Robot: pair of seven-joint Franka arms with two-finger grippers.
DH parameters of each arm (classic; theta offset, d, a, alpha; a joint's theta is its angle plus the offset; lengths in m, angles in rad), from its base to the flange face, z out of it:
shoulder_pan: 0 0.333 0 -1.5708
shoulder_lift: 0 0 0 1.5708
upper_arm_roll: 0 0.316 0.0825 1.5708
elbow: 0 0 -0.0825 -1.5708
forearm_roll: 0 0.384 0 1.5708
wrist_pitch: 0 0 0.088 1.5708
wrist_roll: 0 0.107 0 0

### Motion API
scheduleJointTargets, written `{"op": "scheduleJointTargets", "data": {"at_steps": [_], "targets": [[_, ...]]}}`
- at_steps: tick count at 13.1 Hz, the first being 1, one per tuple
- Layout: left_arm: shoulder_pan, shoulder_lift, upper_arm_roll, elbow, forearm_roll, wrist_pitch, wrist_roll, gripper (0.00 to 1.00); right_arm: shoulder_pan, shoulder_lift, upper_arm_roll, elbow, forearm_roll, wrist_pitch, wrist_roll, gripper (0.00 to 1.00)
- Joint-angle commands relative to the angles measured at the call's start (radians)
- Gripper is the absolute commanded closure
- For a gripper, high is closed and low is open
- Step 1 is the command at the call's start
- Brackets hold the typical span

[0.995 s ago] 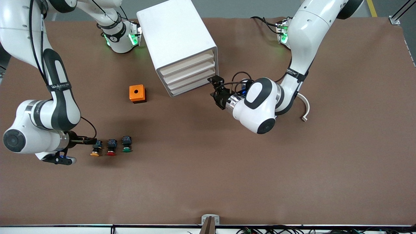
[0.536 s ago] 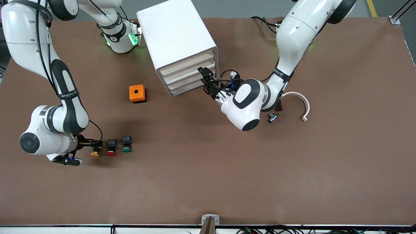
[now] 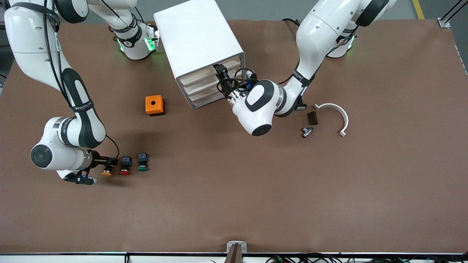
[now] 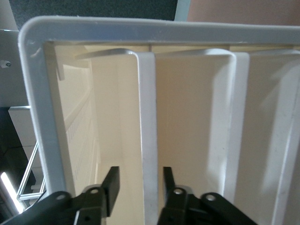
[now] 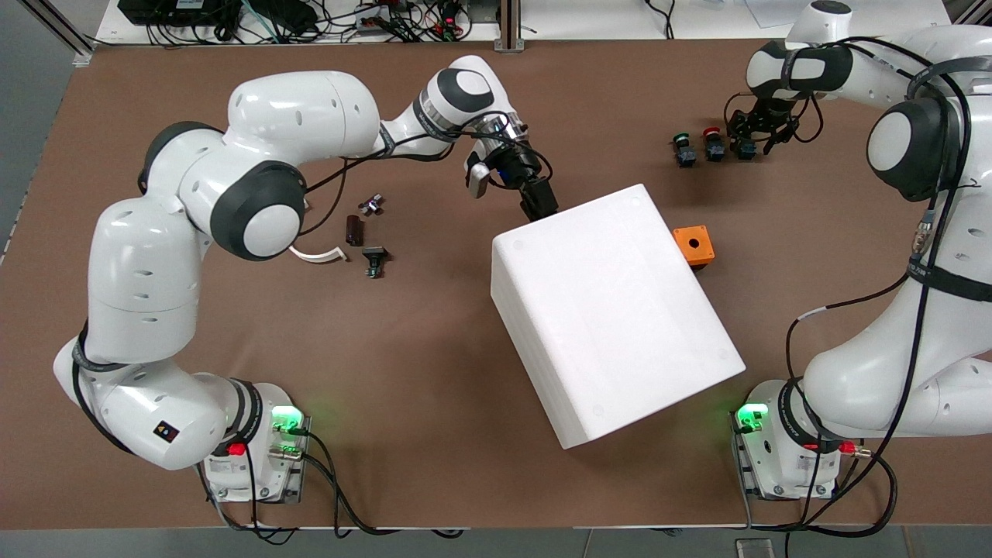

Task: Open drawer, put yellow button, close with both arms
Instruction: 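Pull the drawer open with the left gripper while the right gripper grasps the button, then carry the yellow button into the open drawer with the right gripper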

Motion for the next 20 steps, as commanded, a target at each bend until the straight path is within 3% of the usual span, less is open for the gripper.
{"op": "scheduleJointTargets", "data": {"at_steps": [1,3,5,7,12,13,14,15,16,17,20], "targets": [[-0.005,0.023,0.007,0.016,-0.020,-0.019,-0.015,0.76,-0.003,-0.018,0.006,-0.022,0.011,0.008,0.000,0.35],[-0.007,0.024,0.009,0.018,-0.019,-0.019,-0.012,0.99,-0.002,-0.020,0.006,-0.019,0.011,0.002,0.007,0.59],[0.011,0.018,0.012,0.022,-0.010,-0.020,-0.009,1.00,0.000,-0.020,0.006,-0.013,0.011,-0.008,0.011,0.79],[0.049,0.013,0.019,0.040,-0.006,-0.023,-0.001,1.00,-0.006,-0.020,0.006,0.036,0.033,-0.072,0.026,0.88],[0.188,0.024,0.021,0.096,-0.011,0.007,0.120,0.99,0.014,-0.073,0.007,0.194,0.054,-0.358,0.115,0.90],[0.192,0.024,0.021,0.099,-0.010,0.015,0.132,0.94,0.029,-0.095,0.009,0.209,0.055,-0.407,0.167,0.91],[0.191,0.024,0.022,0.099,-0.010,0.017,0.146,0.79,0.044,-0.125,0.009,0.214,0.076,-0.453,0.227,0.91],[0.192,0.023,0.022,0.097,-0.008,0.015,0.151,0.43,0.060,-0.156,0.009,0.213,0.127,-0.482,0.296,0.91],[0.192,0.023,0.022,0.097,-0.006,0.015,0.151,0.15,0.075,-0.182,0.009,0.214,0.168,-0.519,0.383,0.91],[0.194,0.020,0.027,0.097,-0.005,0.014,0.151,0.01,0.090,-0.208,0.010,0.214,0.188,-0.537,0.455,0.91],[0.202,0.010,0.038,0.132,0.085,0.012,0.163,0.01,0.159,-0.286,0.010,0.211,0.277,-0.590,0.710,0.91]]}}
